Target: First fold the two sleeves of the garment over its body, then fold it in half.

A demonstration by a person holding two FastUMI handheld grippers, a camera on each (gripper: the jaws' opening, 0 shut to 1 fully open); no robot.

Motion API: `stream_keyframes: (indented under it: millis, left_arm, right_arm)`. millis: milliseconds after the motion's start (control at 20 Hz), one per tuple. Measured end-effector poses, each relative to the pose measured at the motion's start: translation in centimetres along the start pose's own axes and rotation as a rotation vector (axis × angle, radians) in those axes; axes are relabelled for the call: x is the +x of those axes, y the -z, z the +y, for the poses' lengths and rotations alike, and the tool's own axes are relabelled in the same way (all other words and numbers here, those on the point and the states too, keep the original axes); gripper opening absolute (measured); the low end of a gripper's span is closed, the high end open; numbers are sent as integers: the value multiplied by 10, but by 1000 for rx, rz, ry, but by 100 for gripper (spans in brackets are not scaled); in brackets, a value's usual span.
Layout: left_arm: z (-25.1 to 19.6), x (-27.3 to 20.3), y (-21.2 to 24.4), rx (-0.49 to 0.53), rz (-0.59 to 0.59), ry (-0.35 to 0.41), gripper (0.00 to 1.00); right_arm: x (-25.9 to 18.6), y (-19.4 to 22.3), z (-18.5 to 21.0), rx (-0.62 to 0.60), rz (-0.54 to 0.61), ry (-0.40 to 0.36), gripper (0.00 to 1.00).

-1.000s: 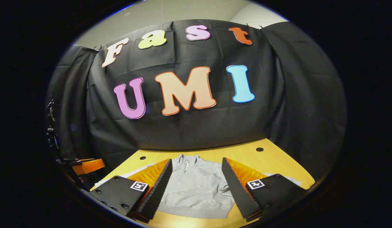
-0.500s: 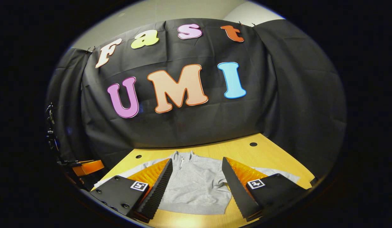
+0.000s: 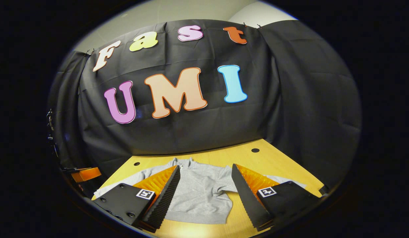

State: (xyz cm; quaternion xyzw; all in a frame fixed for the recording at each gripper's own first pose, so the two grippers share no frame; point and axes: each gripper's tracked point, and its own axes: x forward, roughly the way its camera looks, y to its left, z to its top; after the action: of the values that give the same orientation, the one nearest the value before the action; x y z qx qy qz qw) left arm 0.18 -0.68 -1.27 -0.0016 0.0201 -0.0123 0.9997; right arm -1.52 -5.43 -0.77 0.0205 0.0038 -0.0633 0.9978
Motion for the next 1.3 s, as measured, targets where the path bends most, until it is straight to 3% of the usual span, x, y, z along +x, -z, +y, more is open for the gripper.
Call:
stream_keyframes:
  millis: [200,250,700,750,950,1300]
  left_arm:
    - [1,-1,-1,-2,1,-3,94]
    - [1,0,-1,-3,3,-4,94]
    - [5,2,13,-3,30,-28,94]
    - [5,3,14,-3,32,-32,94]
    - [6,7,19,-7,38,-50,94]
    - [7,14,33,10,69,-86,94]
  right_arm:
    - [2,-4,-33,2,-10,58,94]
    - [2,-6,-46,10,-14,81,98]
    - [5,22,-198,-32,37,339,98]
    - [7,29,-211,-36,52,354,94]
    - [30,66,-251,-27,138,364,98]
    - [51,164,-318,70,355,414,94]
